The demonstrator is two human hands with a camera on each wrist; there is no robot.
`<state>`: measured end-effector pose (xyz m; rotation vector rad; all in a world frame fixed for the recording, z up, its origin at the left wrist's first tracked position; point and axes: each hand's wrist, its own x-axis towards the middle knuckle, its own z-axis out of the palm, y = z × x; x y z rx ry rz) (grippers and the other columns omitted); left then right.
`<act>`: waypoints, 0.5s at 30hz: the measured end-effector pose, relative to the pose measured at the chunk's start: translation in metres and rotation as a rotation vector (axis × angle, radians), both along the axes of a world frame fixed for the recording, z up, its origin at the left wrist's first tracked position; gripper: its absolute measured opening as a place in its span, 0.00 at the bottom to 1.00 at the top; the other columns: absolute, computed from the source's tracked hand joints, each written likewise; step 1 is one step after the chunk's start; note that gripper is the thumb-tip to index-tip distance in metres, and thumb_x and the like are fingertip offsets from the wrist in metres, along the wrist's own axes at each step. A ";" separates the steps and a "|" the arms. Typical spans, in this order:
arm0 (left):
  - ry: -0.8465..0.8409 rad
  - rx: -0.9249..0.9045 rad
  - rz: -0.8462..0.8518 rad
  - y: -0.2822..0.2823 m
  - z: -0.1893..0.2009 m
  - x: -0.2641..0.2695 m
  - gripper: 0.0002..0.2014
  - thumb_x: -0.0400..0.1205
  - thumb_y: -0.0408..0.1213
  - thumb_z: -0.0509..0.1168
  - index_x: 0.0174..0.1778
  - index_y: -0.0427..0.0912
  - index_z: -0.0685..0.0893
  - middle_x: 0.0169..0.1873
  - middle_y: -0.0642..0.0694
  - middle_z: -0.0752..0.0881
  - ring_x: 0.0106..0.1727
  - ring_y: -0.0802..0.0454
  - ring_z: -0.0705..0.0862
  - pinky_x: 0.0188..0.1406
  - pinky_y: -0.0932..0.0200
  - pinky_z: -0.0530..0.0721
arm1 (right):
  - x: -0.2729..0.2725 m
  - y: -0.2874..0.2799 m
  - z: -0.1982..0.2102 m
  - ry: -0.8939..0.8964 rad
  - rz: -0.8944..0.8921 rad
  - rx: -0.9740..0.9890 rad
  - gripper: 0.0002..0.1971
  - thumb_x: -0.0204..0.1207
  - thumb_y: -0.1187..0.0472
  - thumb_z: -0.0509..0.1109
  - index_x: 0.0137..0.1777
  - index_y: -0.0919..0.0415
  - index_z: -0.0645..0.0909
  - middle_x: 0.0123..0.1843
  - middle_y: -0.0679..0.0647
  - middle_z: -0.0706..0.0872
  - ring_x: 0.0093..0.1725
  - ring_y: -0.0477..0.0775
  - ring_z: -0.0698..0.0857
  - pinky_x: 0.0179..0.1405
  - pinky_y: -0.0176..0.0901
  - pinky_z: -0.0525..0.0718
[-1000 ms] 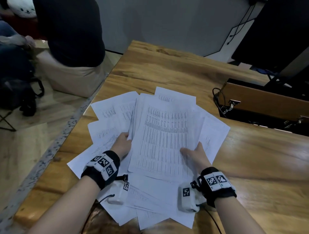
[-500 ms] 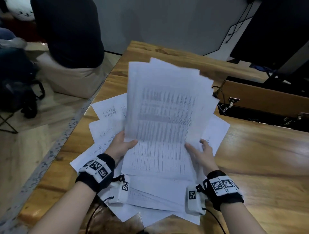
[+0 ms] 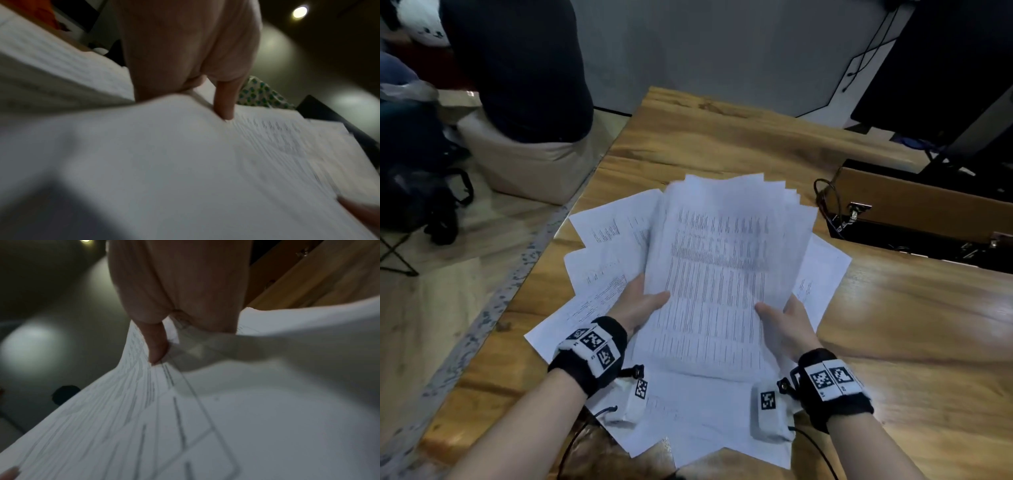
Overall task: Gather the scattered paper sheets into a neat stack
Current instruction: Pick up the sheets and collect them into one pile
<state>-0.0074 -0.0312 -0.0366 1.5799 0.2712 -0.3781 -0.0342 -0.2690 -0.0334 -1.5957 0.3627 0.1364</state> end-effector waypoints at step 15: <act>-0.617 -0.107 0.217 -0.018 0.118 0.023 0.18 0.72 0.32 0.74 0.58 0.33 0.82 0.47 0.51 0.88 0.45 0.67 0.88 0.48 0.70 0.86 | 0.028 -0.011 0.127 -0.607 -0.177 -0.087 0.23 0.67 0.71 0.77 0.63 0.71 0.77 0.54 0.56 0.87 0.55 0.52 0.88 0.53 0.44 0.86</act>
